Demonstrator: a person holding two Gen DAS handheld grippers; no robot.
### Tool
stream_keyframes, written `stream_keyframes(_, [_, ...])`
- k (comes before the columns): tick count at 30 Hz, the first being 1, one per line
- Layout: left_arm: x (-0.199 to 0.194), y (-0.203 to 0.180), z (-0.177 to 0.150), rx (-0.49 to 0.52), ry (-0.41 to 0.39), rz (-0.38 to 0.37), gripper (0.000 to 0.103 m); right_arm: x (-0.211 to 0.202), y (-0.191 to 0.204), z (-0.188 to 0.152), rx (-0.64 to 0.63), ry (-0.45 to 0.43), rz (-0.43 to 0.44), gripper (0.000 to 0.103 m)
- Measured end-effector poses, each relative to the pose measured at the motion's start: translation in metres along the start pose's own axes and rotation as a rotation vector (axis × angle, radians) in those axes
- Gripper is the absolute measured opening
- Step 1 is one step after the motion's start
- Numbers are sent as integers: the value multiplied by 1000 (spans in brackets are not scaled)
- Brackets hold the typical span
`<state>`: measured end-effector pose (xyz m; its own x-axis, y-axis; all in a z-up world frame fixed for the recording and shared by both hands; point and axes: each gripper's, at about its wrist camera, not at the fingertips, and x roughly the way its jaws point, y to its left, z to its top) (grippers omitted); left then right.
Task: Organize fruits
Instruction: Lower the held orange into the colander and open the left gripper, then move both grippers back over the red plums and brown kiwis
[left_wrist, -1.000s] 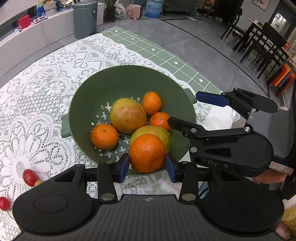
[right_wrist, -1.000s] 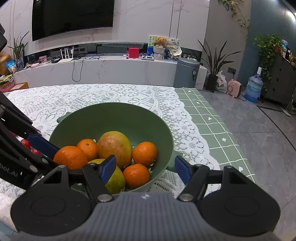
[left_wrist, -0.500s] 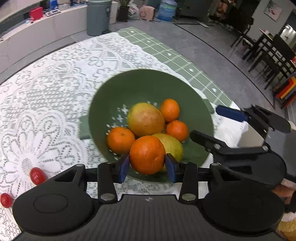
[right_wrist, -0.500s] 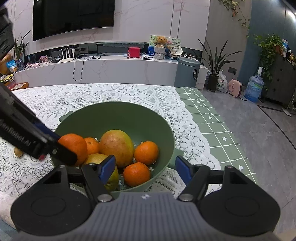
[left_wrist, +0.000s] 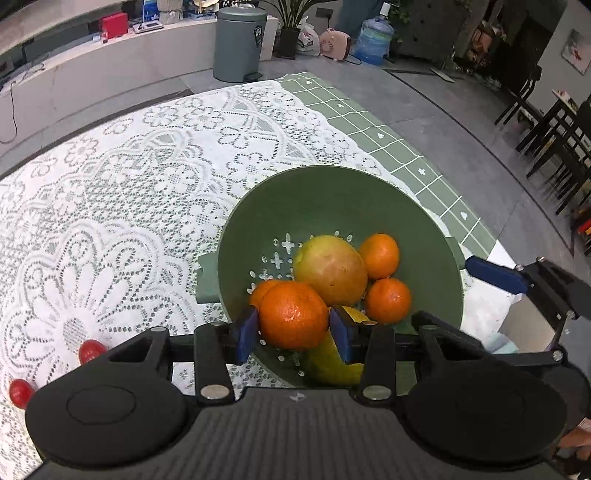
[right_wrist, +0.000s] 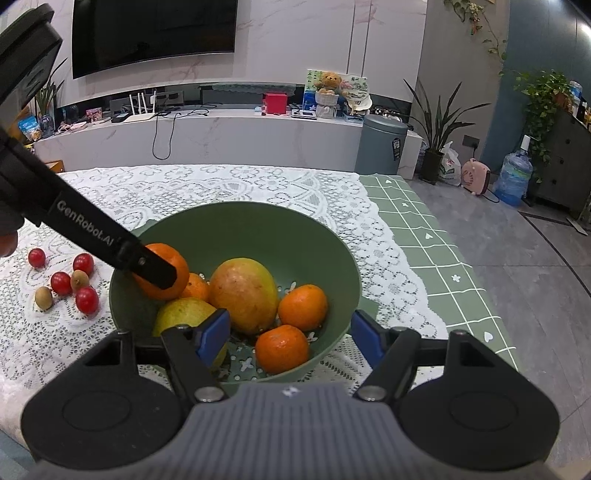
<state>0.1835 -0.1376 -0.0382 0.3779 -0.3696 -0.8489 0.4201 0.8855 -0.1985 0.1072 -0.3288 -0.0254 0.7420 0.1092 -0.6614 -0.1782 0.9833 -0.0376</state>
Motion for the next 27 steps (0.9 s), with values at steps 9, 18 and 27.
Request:
stream_keyframes(9, [-26, 1, -1, -9, -77, -6, 51, 10, 11, 13, 57, 28, 136, 66])
stream_keyframes(18, [-59, 12, -13, -53, -162, 6, 52, 34, 29, 21, 30, 148, 181, 45])
stream_keyframes(27, [-77, 36, -37, -128, -174, 51, 53, 39, 16, 22, 61, 211, 190, 42])
